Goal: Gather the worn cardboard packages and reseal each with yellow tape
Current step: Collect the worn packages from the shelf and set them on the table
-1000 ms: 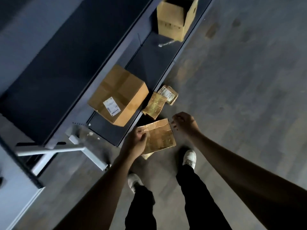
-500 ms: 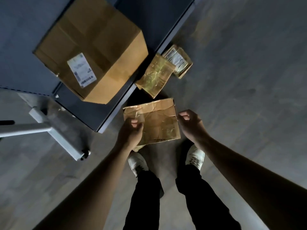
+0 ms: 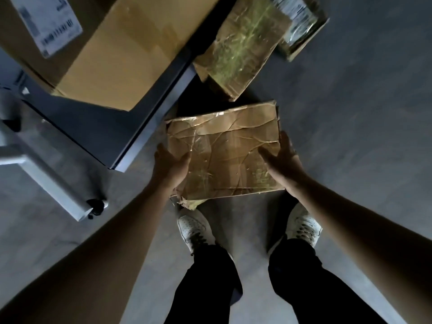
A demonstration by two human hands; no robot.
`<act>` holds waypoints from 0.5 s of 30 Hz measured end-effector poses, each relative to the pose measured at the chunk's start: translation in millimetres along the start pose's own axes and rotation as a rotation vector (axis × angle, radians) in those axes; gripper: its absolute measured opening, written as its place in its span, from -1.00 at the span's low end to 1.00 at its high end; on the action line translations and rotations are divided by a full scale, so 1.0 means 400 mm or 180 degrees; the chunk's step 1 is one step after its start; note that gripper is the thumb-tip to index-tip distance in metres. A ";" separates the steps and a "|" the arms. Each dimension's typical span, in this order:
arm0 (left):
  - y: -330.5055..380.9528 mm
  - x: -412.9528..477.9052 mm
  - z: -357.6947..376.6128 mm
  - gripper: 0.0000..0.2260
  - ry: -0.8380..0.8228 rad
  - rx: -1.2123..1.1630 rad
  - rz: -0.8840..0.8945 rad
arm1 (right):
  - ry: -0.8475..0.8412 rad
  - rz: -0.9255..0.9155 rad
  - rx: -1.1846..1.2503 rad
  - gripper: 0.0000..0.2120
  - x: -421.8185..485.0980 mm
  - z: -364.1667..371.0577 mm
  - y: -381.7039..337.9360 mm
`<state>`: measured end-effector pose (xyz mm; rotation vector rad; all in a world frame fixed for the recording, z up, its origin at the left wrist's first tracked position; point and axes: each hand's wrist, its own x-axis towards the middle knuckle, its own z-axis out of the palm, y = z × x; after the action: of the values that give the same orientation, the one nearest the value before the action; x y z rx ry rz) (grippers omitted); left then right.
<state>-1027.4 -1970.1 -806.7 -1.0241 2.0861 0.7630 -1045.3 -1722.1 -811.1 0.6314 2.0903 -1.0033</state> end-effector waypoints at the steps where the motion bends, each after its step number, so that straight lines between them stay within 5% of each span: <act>1: -0.007 0.017 0.002 -0.23 -0.0059 0.0034 -0.0077 | 0.0011 0.0030 -0.0007 -0.26 0.018 0.008 0.008; 10: -0.016 0.017 0.020 -0.39 -0.0282 -0.0143 -0.0191 | 0.0048 0.0615 0.0514 -0.37 0.073 0.024 0.039; 15: 0.010 -0.121 -0.056 -0.41 -0.0369 -0.0173 -0.0089 | 0.0168 0.0598 0.0422 -0.16 -0.050 -0.085 -0.016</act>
<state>-1015.6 -1963.6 -754.9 -1.0117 1.9584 0.8489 -1050.6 -1700.5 -777.7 0.9125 1.9781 -1.0326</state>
